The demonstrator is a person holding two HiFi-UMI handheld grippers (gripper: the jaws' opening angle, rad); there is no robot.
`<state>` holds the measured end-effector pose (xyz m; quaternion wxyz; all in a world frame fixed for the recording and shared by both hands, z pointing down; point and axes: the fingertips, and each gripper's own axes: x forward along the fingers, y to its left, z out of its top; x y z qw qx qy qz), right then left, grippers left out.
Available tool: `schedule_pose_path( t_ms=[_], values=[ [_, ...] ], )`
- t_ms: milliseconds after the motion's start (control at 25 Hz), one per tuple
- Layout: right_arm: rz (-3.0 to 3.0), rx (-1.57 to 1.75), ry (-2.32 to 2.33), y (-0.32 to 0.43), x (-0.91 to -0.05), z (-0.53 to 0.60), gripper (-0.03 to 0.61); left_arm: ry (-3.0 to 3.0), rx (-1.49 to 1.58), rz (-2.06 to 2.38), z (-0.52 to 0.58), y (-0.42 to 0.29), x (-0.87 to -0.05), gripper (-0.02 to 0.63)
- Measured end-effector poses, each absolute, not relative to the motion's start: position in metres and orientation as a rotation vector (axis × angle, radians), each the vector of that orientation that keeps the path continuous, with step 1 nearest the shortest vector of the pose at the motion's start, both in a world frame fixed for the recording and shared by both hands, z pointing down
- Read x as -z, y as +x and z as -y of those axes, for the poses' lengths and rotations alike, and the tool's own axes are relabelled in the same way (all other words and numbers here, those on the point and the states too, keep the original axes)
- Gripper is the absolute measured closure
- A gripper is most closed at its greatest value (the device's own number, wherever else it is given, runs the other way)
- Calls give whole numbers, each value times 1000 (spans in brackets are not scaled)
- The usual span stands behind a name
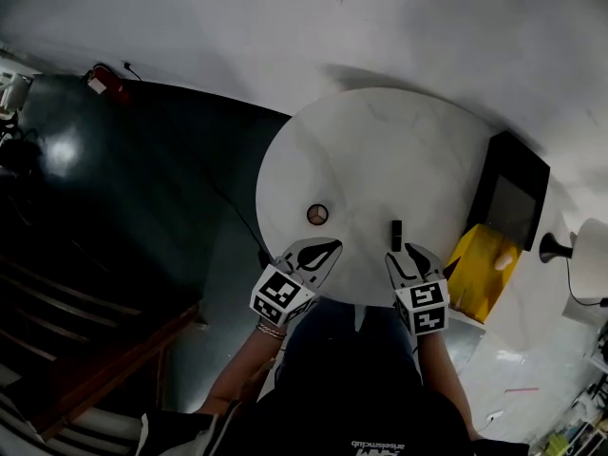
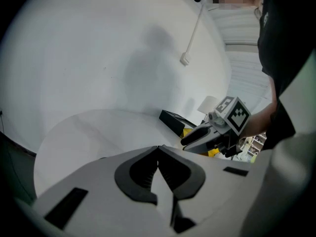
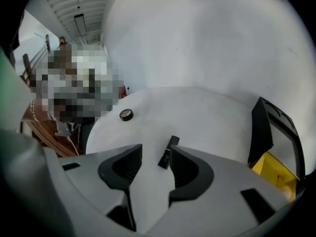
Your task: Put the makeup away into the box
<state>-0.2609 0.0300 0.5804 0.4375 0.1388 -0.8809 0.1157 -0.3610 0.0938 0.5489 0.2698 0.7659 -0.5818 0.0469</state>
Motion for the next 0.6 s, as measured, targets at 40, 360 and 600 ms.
schedule_pose_path(
  t_ms=[40, 360, 600],
  values=[
    [2179, -289, 343, -261, -585, -29, 390, 2061, -136, 1567, -93, -363, -552, 595],
    [2107, -352, 327, -257, -611, -26, 388, 1976, -48, 1582, -87, -375, -563, 595],
    [2049, -365, 389, -253, -624, -14, 426, 1967, -45, 1614, -80, -375, -566, 595]
  ],
)
